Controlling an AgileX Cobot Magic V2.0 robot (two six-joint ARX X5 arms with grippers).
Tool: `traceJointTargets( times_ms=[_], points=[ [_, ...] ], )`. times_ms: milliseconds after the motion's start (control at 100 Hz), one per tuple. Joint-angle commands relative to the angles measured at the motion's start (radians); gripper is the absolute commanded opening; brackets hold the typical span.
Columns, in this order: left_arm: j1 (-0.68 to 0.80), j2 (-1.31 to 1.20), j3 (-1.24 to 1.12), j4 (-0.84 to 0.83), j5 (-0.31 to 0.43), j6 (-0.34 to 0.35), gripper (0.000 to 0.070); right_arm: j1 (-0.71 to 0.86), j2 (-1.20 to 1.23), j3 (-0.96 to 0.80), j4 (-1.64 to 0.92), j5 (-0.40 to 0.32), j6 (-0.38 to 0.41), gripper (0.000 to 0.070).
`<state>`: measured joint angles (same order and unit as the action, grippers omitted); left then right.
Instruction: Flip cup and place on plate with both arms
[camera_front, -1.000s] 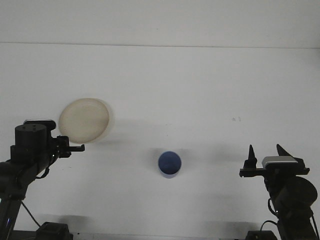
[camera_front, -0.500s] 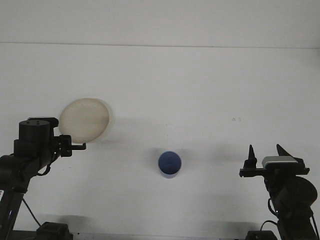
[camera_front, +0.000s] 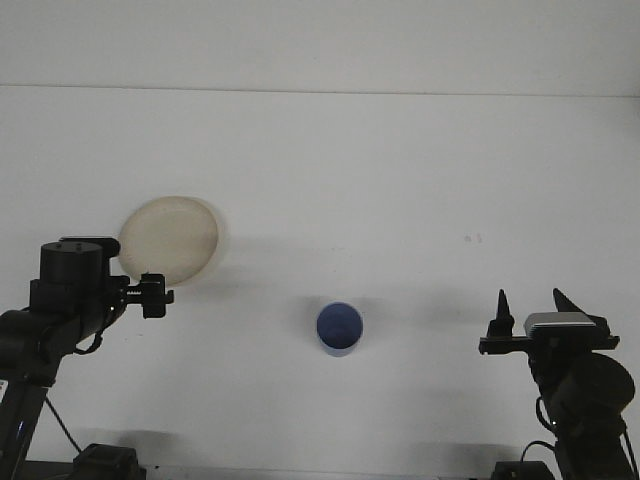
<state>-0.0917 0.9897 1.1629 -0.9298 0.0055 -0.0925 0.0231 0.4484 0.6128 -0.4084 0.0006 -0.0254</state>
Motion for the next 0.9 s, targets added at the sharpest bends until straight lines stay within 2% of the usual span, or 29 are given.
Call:
traceJointTargets(
  times_ms=[0,190,550,890],
  points=[
    [-0.019,0.017,0.040,-0.008,0.029,0.003,0.0474,-0.001,0.003,0.008,0.011,0.001,0.010,0.0547],
    [-0.122,0.080,0.134,-0.026,0.042,-0.007,0.0474,-0.001,0.003,0.008,0.011,0.001,0.010,0.0547],
    [-0.430,0.334,0.333,-0.042,0.067,-0.051,0.0468,-0.001,0.003,0.008,0.011,0.000,0.011,0.0547],
    [-0.653,0.555,0.435,-0.011,0.074,-0.055,0.0464,-0.001,0.003,0.008,0.011,0.001,0.010,0.0547]
  ],
)
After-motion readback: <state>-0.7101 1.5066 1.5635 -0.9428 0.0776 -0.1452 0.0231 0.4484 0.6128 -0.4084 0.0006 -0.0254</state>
